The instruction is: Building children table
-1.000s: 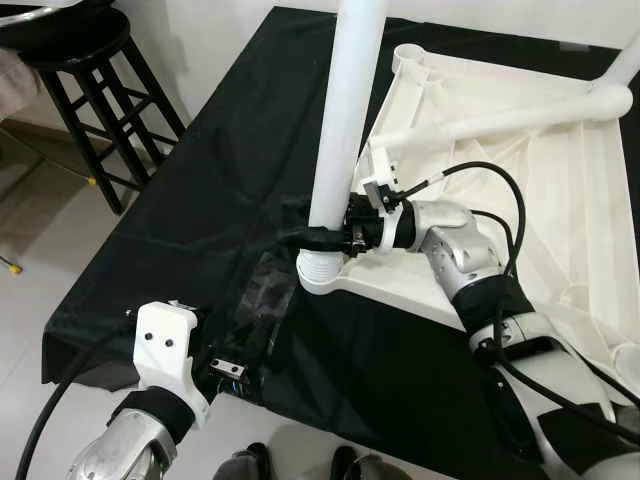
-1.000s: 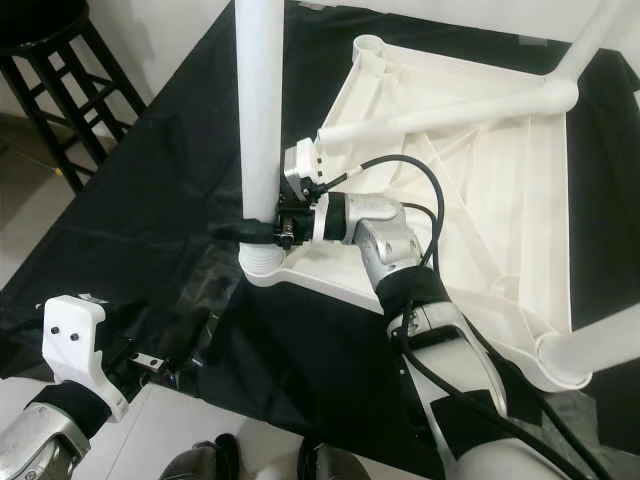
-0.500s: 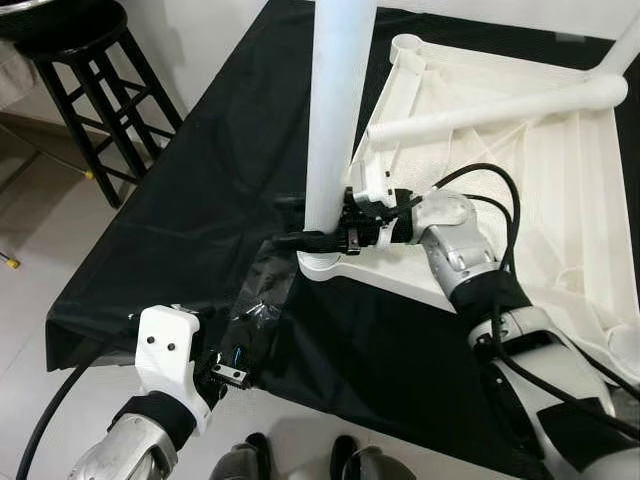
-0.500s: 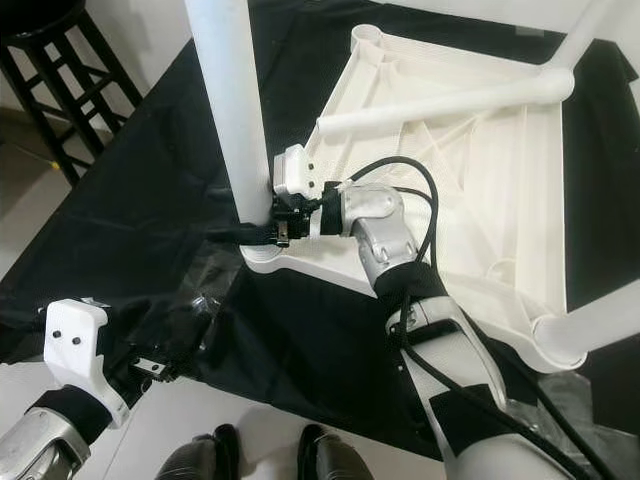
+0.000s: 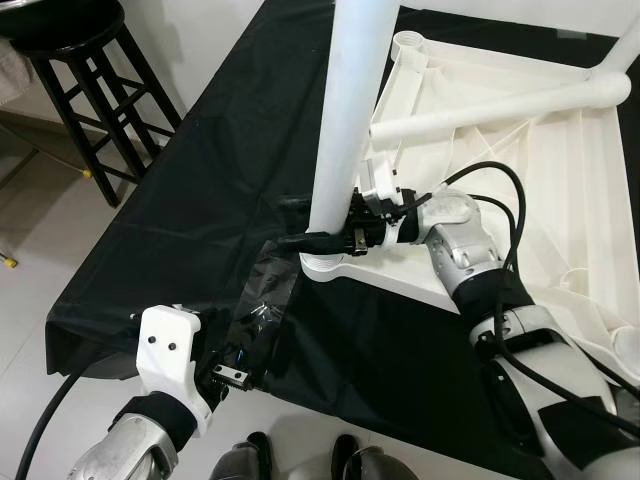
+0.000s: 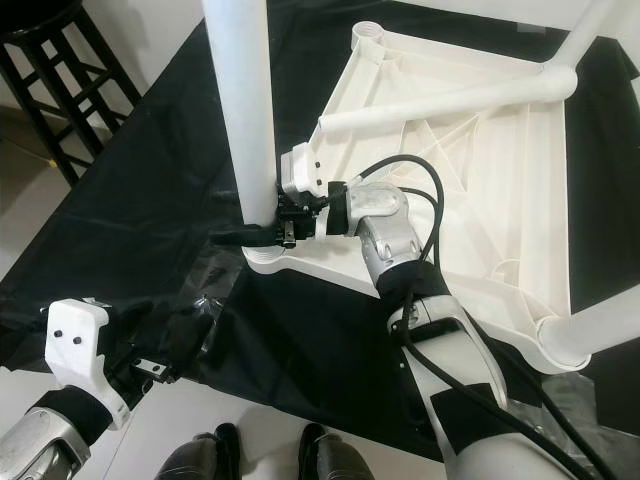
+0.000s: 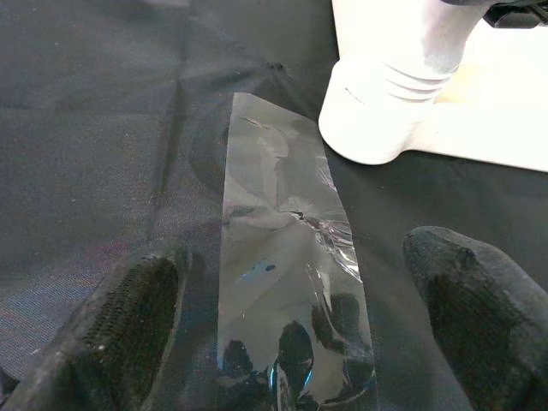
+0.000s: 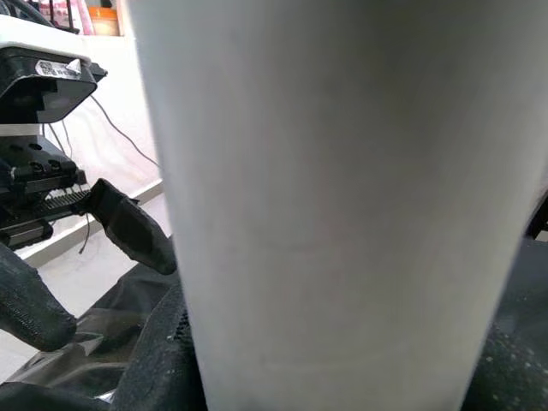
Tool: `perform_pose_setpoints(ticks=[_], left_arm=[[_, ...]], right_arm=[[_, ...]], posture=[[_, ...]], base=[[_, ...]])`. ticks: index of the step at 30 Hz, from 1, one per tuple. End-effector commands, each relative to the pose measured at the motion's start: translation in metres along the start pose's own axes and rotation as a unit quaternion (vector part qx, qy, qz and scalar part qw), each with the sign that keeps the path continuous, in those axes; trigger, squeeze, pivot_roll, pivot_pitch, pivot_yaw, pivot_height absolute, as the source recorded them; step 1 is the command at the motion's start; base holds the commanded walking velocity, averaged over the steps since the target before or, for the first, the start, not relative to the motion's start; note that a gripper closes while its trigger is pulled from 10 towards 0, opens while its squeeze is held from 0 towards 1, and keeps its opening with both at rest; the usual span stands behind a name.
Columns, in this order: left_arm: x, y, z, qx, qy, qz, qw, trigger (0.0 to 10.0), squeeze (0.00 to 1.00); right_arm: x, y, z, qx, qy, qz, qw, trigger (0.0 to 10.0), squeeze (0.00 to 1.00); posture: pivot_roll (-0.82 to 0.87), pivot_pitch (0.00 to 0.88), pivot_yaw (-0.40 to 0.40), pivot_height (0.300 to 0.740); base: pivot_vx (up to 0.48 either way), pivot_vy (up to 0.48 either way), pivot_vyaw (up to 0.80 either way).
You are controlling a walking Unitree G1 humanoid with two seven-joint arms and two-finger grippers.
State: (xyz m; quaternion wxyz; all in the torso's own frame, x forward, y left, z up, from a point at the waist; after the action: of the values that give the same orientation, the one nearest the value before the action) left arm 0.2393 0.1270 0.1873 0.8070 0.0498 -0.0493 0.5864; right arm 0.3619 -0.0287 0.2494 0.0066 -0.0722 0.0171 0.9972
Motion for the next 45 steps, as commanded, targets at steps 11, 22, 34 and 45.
perform_pose_setpoints(ticks=[11, 22, 34, 45], left_arm=[[-0.002, 0.003, -0.003, 0.013, 0.002, -0.006, 1.0, 10.0, 0.0], [-0.002, 0.002, -0.004, 0.015, 0.002, -0.007, 1.0, 10.0, 0.0], [-0.009, -0.003, -0.009, 0.012, 0.017, -0.012, 1.0, 10.0, 0.0], [-0.011, -0.009, -0.007, 0.002, 0.022, -0.017, 1.0, 10.0, 0.0]], right_arm=[[0.016, 0.036, -0.107, 0.171, -0.194, -0.035, 0.965, 10.0, 0.0], [0.026, 0.049, -0.115, 0.241, -0.236, 0.004, 0.941, 10.0, 0.0], [-0.027, 0.06, -0.118, 0.128, -0.241, -0.439, 0.856, 10.0, 0.0], [0.054, 0.017, -0.132, 0.049, -0.252, -0.584, 0.77, 10.0, 0.0]], posture=[[0.14, 0.394, -0.028, 0.74], [0.14, 0.389, -0.026, 0.74], [0.04, 0.345, -0.102, 0.74], [0.05, 0.321, -0.068, 0.74]], base=[[0.0, 0.0, 0.0], [0.0, 0.0, 0.0], [0.0, 0.0, 0.0], [0.0, 0.0, 0.0]])
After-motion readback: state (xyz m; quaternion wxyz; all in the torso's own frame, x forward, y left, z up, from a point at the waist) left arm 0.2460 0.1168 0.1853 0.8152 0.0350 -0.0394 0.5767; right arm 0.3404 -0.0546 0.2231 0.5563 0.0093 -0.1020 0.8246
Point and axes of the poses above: a point about 5 cm out from each wrist's last joint towards the gripper, its own y axis pointing back from the gripper into the wrist, its own z axis along the axis of the wrist's last joint, x = y × z, the point moved 6 cm from there along -y, pointing out of the wrist towards the gripper, and after that the axes turned 13 degrees about -y, right-handed, at the moved point
